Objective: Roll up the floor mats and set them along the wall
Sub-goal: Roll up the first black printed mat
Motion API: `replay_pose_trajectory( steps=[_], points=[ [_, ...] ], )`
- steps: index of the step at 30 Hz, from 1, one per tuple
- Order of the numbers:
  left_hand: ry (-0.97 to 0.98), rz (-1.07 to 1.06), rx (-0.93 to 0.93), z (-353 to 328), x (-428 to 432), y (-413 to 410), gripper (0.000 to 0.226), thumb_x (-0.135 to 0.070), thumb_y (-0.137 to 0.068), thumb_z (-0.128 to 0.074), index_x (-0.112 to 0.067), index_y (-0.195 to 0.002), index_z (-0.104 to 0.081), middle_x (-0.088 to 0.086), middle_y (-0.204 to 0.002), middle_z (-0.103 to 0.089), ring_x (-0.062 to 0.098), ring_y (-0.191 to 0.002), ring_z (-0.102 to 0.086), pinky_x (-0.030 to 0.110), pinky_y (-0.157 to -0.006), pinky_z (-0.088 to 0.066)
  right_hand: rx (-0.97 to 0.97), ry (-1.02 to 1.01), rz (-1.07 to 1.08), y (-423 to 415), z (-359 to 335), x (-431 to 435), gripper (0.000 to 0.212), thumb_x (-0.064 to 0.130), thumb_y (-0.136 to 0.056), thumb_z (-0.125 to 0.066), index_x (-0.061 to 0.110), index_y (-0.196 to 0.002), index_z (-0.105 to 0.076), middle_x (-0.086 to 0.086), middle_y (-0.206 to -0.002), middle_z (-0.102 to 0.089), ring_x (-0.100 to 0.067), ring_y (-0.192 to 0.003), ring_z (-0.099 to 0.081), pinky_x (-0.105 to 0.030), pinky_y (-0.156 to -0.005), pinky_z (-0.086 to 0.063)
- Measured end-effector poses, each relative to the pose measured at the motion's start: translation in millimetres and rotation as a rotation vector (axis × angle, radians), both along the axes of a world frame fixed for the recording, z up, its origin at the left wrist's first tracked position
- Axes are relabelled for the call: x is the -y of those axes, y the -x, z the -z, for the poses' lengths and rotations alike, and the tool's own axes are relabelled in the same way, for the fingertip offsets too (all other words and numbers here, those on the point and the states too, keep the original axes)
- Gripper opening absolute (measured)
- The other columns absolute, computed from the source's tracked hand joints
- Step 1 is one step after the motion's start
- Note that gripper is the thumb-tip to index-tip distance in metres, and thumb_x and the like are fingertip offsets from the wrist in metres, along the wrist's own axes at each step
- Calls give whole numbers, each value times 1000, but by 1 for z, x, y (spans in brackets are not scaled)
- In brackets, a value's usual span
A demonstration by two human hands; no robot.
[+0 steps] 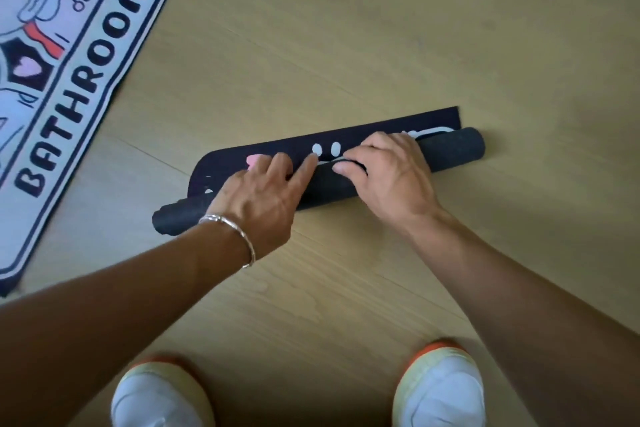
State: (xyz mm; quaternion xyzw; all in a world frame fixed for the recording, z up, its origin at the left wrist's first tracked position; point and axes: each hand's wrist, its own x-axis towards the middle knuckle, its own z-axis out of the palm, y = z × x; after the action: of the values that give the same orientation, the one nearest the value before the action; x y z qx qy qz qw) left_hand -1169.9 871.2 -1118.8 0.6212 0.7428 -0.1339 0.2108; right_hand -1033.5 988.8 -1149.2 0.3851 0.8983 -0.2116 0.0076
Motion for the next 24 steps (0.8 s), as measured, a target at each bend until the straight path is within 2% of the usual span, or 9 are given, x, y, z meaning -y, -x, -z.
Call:
replay_pose_trajectory(
  steps=[1,4,7,9,12,15,18,21,24],
  points=[
    [4,-18,-8,0,2,-3,65,-38,-97,-40,-19,-147,-3,2,-127,-37,21,-118,-41,33,-83,-46,27,7,-8,2,-1,-1,33,41,-89,-60,13,-97,-75,-6,-94,-65,-29,-90,-56,-41,-98,-35],
    [16,-9,10,5,-3,2,53,-40,-95,-45,-22,-141,-25,1,-127,-41,22,-118,-44,35,-80,-46,69,41,-30,8,-4,-6,40,43,-91,-57,15,-118,-64,-5,-120,-55,-27,-113,-48,-35,-105,-25],
    [27,-71,169,12,-10,23,48,-35,-95,-48,-27,-141,-37,-1,-139,-41,21,-127,-39,35,-98,-36,149,141,-15,19,-12,-18,56,47,-94,-51,16,-140,-43,-4,-147,-35,-23,-136,-29,-34,-112,-19],
    [49,-72,208,18,-13,35,49,-37,-96,-44,-33,-144,-32,-2,-154,-22,18,-141,-18,38,-111,-24,198,200,-21,24,-15,-25,59,51,-96,-43,15,-142,-40,-4,-151,-31,-23,-139,-23,-33,-112,-17],
    [165,-125,244,22,-20,45,51,-38,-99,-38,-40,-146,-21,-1,-159,0,13,-145,4,44,-116,-14,242,241,-98,23,-20,-30,67,61,-92,-38,17,-143,-39,-3,-148,-36,-22,-137,-27,-31,-110,-20],
    [73,-158,283,25,-17,49,51,-38,-96,-45,-41,-144,-28,6,-155,-19,23,-142,-16,41,-114,-22,252,273,-141,18,-25,-31,78,67,-82,-52,20,-144,-37,-1,-141,-40,-21,-132,-31,-31,-105,-25],
    [-73,-89,250,20,-12,45,56,-38,-88,-59,-38,-140,-39,8,-124,-48,28,-114,-45,37,-95,-38,316,232,-202,14,-26,-30,83,66,-70,-68,20,-135,-46,0,-128,-43,-21,-122,-34,-33,-103,-30],
    [-3,-98,210,7,-13,34,65,-38,-86,-62,-37,-141,-28,1,-117,-46,22,-111,-43,37,-82,-41,347,183,-274,13,-30,-24,59,56,-71,-73,21,-115,-56,3,-114,-43,-20,-113,-37,-32,-93,-36],
    [53,-83,174,-24,-18,35,59,-36,-88,-60,-33,-137,-27,0,-118,-45,20,-111,-42,35,-80,-41,362,206,-273,9,-53,-16,53,54,-77,-69,24,-119,-56,4,-112,-41,-17,-110,-37,-32,-87,-38]
  ],
)
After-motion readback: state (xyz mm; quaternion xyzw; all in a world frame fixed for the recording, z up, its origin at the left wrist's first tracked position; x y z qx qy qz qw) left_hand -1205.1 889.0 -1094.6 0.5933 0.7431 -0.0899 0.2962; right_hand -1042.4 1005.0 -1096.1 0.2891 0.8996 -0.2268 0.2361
